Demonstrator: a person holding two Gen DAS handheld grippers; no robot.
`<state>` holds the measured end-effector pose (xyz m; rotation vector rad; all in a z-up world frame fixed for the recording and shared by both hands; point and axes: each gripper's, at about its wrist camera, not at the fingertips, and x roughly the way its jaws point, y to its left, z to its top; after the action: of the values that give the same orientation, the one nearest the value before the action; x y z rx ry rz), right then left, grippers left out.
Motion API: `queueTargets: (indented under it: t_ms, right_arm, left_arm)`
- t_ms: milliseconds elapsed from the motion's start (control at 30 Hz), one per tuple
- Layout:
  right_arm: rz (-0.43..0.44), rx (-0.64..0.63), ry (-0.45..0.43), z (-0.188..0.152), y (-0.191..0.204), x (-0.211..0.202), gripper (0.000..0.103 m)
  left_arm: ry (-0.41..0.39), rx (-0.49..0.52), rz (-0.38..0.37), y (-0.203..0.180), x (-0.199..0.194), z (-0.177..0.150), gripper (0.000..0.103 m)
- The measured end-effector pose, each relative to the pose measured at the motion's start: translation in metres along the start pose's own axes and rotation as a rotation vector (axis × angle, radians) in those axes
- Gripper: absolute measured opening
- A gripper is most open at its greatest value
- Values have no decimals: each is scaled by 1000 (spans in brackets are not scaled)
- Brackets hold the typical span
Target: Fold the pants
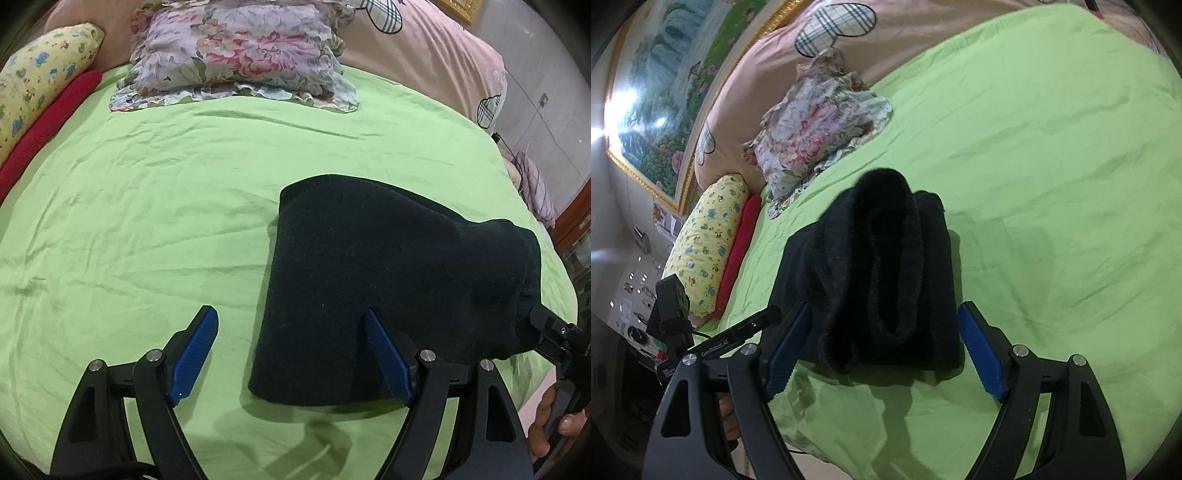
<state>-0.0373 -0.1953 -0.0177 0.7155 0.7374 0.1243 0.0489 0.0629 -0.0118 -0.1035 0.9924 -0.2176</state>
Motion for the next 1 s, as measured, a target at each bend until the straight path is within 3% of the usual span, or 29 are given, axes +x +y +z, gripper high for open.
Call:
queueTargets:
  t_ms: [367,600,800,1000]
  right_arm:
    - [16,-13,21,5,0,10,81]
    - [23,8,42,10,-11,21,81]
    - [120,60,58,12,-29,32,64]
    - [147,44,76,16,-29,38,53]
  left_arm:
    - [1,40,-29,-12,12,8,82]
    - [30,17,-91,-13,34,16,82]
    - [62,-63,-192,-3,54,19,82]
    - [43,-65,-194,-8,60,21,75]
